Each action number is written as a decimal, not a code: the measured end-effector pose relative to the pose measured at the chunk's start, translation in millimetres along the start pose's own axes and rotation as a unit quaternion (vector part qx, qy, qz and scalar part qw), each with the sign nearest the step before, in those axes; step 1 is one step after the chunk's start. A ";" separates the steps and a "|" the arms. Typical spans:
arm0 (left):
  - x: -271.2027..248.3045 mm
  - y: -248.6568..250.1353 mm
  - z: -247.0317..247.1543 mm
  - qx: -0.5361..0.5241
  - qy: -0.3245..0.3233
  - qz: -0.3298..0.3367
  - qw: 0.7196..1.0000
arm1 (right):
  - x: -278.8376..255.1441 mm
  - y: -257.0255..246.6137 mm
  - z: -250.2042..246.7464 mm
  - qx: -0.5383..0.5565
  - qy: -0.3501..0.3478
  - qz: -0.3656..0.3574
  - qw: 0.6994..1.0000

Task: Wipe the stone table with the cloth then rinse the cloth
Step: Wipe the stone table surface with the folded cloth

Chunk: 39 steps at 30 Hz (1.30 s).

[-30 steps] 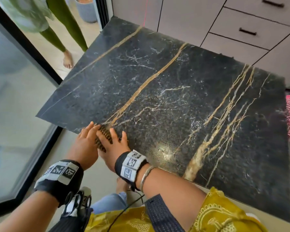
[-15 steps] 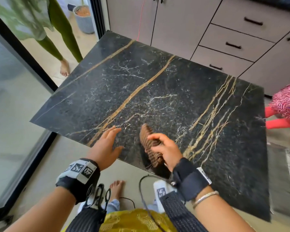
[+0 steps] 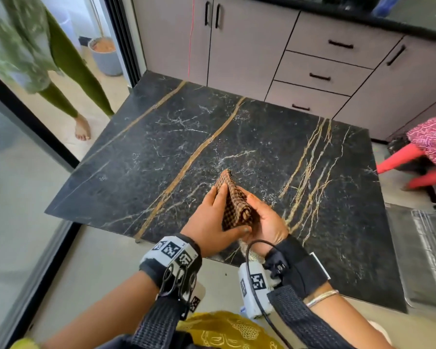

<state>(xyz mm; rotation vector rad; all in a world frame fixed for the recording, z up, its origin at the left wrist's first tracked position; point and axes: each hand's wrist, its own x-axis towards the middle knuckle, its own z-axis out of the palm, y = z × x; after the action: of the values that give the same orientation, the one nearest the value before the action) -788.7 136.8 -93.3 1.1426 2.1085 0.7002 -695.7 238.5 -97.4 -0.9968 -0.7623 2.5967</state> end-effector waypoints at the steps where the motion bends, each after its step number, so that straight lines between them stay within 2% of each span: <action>1: 0.5 -1.1 -2.6 0.007 0.014 0.007 1.000 | -1.2 0.2 2.8 -0.015 0.006 -0.006 1.000; 4: -0.2 -5.0 -15.3 -0.014 0.048 0.033 0.998 | -6.6 2.3 10.1 -0.064 0.027 -0.041 0.997; 7: -2.2 -16.1 -30.8 -0.152 0.080 0.000 0.985 | -16.0 5.3 15.8 -0.091 0.056 -0.069 0.992; 9: -2.8 -24.2 -41.2 -0.289 0.102 -0.038 0.951 | -23.0 4.6 15.7 -0.109 0.076 -0.085 0.987; 11: -6.0 -29.8 -55.3 -0.414 0.120 -0.073 0.900 | -28.6 3.1 14.9 -0.113 0.109 -0.107 0.982; 13: -10.3 -33.3 -68.5 -0.486 0.116 -0.099 0.861 | -33.9 0.7 12.6 -0.103 0.153 -0.126 0.975; 15: -15.8 -33.3 -77.3 -0.526 0.098 -0.106 0.838 | -37.9 -1.5 10.2 -0.088 0.202 -0.148 0.964; 19: -26.0 -24.8 -79.3 -0.560 0.051 -0.104 0.820 | -41.1 -2.9 10.8 -0.135 0.261 -0.168 0.941; 20: -27.8 -21.6 -79.0 -0.569 0.039 -0.100 0.815 | -41.5 -2.3 11.5 -0.187 0.278 -0.160 0.929; 21: -29.2 -18.3 -79.0 -0.580 0.029 -0.096 0.808 | -41.6 -1.8 11.5 -0.286 0.298 -0.149 0.898; 22: -29.7 -15.7 -79.1 -0.588 0.020 -0.092 0.804 | -43.3 -1.4 12.3 -0.413 0.314 -0.132 0.844; 23: -29.8 -13.4 -79.5 -0.594 0.011 -0.086 0.799 | -45.1 -0.8 14.1 -0.531 0.317 -0.117 0.777; 24: -29.8 -10.8 -79.7 -0.598 0.000 -0.080 0.797 | -48.6 0.3 18.8 -0.612 0.304 -0.122 0.720; 25: -30.2 -8.3 -79.9 -0.603 -0.011 -0.075 0.794 | -52.2 1.5 26.0 -0.653 0.274 -0.142 0.692; 26: -30.5 -5.3 -79.2 -0.605 -0.020 -0.070 0.793 | -56.1 2.7 34.7 -0.662 0.233 -0.165 0.693; 28: -31.1 -0.6 -76.9 -0.596 -0.029 -0.061 0.800 | -61.8 6.0 56.3 -0.607 0.127 -0.210 0.756; 29: -31.6 1.4 -75.8 -0.588 -0.029 -0.057 0.806 | -62.3 8.5 65.1 -0.588 0.081 -0.223 0.773; 30: -31.4 2.6 -75.5 -0.583 -0.024 -0.052 0.811 | -60.6 10.4 72.9 -0.601 0.053 -0.240 0.761; 33: -32.7 5.6 -80.7 -0.581 -0.008 -0.046 0.813 | -51.3 14.8 80.2 -0.678 0.065 -0.299 0.668; 36: -34.7 5.8 -90.0 -0.567 -0.031 -0.045 0.822 | -48.7 11.9 81.7 -0.691 0.083 -0.323 0.642; 39: -37.4 9.6 -94.8 -0.572 -0.068 -0.044 0.816 | -51.1 7.5 84.6 -0.702 0.089 -0.336 0.622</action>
<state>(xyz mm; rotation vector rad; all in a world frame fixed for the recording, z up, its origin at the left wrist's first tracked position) -837.7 94.8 -13.8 0.3662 1.1700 1.4819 -716.2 179.2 -20.6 -0.8411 -2.5481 0.8486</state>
